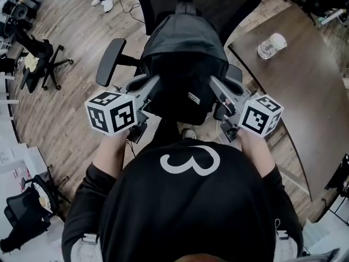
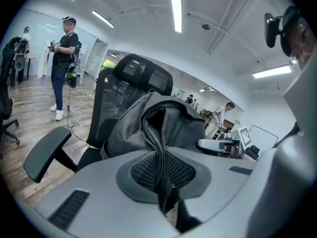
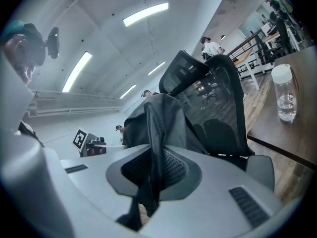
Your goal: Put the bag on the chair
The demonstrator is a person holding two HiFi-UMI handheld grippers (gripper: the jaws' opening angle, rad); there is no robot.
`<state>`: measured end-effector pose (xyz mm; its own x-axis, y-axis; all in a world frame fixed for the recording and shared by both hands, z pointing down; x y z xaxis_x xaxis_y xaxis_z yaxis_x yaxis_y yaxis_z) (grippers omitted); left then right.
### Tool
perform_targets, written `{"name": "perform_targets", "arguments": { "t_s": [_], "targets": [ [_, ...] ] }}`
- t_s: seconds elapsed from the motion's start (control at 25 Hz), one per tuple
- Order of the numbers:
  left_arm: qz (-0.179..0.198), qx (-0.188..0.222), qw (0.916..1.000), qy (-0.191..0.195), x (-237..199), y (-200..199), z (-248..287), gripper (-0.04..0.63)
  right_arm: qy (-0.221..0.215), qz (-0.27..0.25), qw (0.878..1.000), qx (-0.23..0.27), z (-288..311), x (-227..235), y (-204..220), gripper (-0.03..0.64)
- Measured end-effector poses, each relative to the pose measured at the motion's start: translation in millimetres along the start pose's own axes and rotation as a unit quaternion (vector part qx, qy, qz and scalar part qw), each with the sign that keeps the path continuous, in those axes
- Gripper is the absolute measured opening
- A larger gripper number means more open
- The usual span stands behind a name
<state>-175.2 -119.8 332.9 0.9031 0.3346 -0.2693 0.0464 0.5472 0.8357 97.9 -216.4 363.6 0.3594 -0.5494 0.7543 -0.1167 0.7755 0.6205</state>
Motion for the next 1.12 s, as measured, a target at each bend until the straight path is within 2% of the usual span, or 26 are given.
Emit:
{"name": "perform_targets", "arguments": {
  "t_s": [0.4,0.56,0.8,1.12],
  "targets": [
    [0.005,-0.024,0.9982,0.055,-46.6,-22.9,27.6,0.040,0.055,0.019,0.998,0.028,24.8,-0.7,-12.0,0.054],
    [0.019,-0.036,0.9961,0.078,-60.7,-32.3,39.3,0.040,0.071,0.027,0.996,0.052,30.7,1.2,-12.8,0.054],
    [0.029,-0.047,0.9937,0.097,-142.3,-62.7,75.8,0.040,0.094,0.033,0.993,0.060,105.7,24.2,-42.8,0.054],
    [0.044,-0.061,0.9887,0.130,-153.4,-69.6,85.5,0.040,0.130,0.036,0.988,0.080,107.5,16.8,-39.3,0.054]
  ]
}}
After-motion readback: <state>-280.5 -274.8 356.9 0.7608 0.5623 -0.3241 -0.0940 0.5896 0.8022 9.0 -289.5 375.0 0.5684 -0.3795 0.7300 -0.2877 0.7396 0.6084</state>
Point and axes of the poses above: the fingertips, and each gripper's own axes: z forward along the fingers, x to its right, y out of its underside, the point moved 10 cm from there along -z, backward along the fingers, and after that the axes turned 12 degrees about z, right-handed, at the moved point
